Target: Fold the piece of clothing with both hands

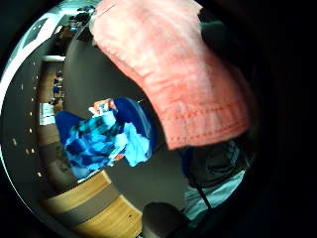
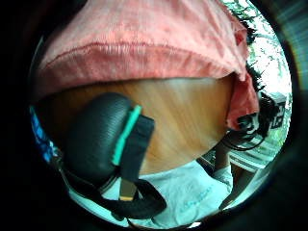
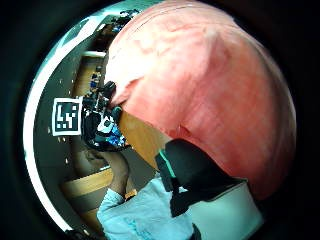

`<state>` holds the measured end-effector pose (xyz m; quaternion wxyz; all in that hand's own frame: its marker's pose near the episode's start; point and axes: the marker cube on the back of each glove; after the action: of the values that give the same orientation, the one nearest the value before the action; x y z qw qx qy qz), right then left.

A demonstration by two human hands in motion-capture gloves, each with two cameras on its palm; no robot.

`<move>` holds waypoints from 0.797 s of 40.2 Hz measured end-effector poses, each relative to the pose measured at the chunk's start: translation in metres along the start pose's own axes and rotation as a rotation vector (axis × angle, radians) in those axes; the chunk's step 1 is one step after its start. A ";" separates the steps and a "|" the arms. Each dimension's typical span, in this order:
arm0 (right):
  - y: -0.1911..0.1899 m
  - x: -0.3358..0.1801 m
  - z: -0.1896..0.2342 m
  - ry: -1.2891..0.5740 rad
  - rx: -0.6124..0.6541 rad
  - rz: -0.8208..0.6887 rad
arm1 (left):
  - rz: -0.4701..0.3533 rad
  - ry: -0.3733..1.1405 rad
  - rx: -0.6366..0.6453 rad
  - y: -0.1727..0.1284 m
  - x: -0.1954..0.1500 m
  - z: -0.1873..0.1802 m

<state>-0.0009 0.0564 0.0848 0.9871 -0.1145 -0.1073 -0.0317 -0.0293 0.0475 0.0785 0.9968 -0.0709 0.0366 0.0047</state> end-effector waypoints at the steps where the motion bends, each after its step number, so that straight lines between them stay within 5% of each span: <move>1: 0.001 -0.001 0.001 0.000 -0.002 0.006 | -0.013 0.008 0.053 0.000 -0.001 -0.001; 5: -0.008 0.006 0.010 -0.008 0.058 0.032 | -0.040 0.030 0.253 -0.002 -0.003 -0.001; 15: -0.030 0.045 -0.009 0.037 0.479 -0.027 | -0.111 0.006 0.545 0.002 -0.023 -0.012; 21: -0.005 0.059 -0.044 0.031 0.622 -0.201 | -0.154 -0.171 0.667 0.050 -0.058 -0.042; 26: 0.029 0.056 -0.082 0.064 0.542 -0.313 | 0.065 0.034 0.945 0.064 -0.032 -0.101; 32: 0.047 0.046 -0.141 -0.008 0.284 -0.354 | 0.173 -0.065 0.731 0.079 -0.052 -0.141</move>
<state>0.0770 0.0676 -0.0498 0.9719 0.0459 -0.1332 -0.1884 -0.0925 0.1051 -0.0678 0.9529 0.2929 0.0101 0.0778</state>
